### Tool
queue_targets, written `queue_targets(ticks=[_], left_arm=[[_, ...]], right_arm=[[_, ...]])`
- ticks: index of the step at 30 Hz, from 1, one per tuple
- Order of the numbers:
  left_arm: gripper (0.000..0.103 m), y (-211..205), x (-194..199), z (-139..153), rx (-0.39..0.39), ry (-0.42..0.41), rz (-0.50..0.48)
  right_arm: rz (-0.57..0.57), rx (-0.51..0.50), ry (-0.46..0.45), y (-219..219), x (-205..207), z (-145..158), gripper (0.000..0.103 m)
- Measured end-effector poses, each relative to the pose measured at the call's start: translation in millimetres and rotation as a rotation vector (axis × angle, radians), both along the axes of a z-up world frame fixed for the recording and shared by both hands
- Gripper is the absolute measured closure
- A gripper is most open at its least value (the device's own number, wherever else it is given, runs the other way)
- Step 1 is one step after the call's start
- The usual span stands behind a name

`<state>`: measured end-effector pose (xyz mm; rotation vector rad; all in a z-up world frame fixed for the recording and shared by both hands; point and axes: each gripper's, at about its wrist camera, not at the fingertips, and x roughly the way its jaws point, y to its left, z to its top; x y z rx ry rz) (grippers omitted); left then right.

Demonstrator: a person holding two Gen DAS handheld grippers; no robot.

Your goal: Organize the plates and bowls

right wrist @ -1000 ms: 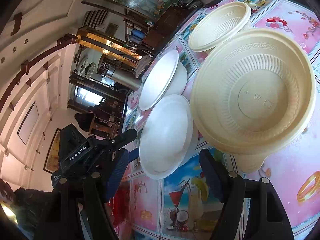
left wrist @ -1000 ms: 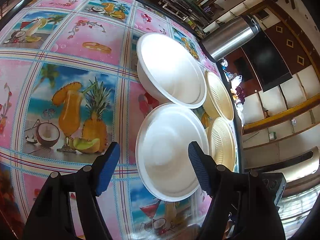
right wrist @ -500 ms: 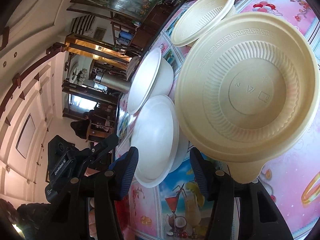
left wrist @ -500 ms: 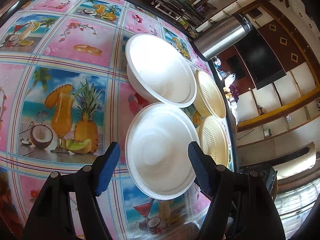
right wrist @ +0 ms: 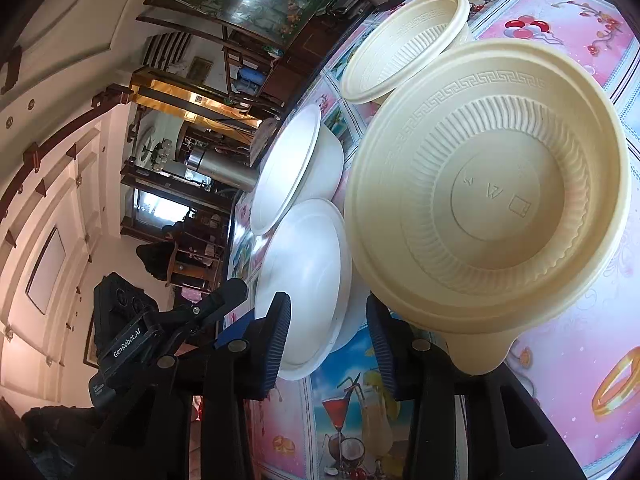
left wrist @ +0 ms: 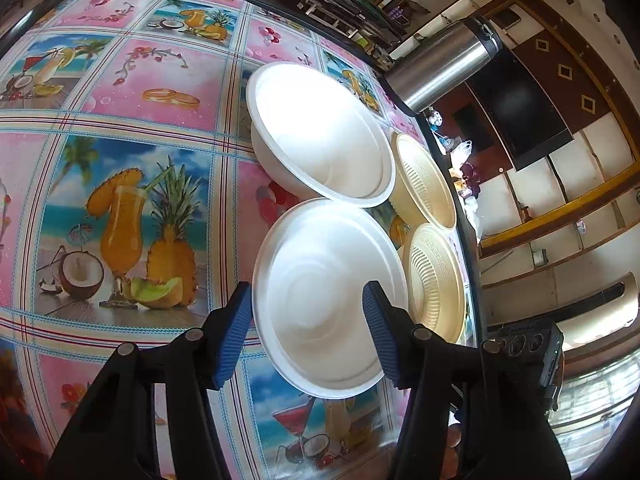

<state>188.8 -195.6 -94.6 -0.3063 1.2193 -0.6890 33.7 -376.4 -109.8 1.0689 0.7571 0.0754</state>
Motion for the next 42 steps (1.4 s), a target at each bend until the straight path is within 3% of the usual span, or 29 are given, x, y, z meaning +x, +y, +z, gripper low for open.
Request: queue_targets(ticks=[11, 17, 22, 42], left_arm=[[0.083, 5.7, 0.2, -2.5, 0.041, -0.026, 0.019], [0.094, 7.5, -0.1, -6.0, 0.068, -0.035, 0.026], [0.098, 8.9, -1.7, -6.8, 0.072, -0.037, 0.033], [0.098, 25.8, -14.8, -6.2, 0.069, -0.042, 0.073]], right_arm=[[-0.013, -0.042, 0.008, 2.0, -1.9, 1.0, 0.090], [-0.014, -0.066, 0.013, 3.7, -0.2, 1.3, 0.092], [-0.010, -0.087, 0.012, 5.6, 1.5, 2.0, 0.092], [0.023, -0.106, 0.002, 9.6, 6.1, 0.7, 0.093]])
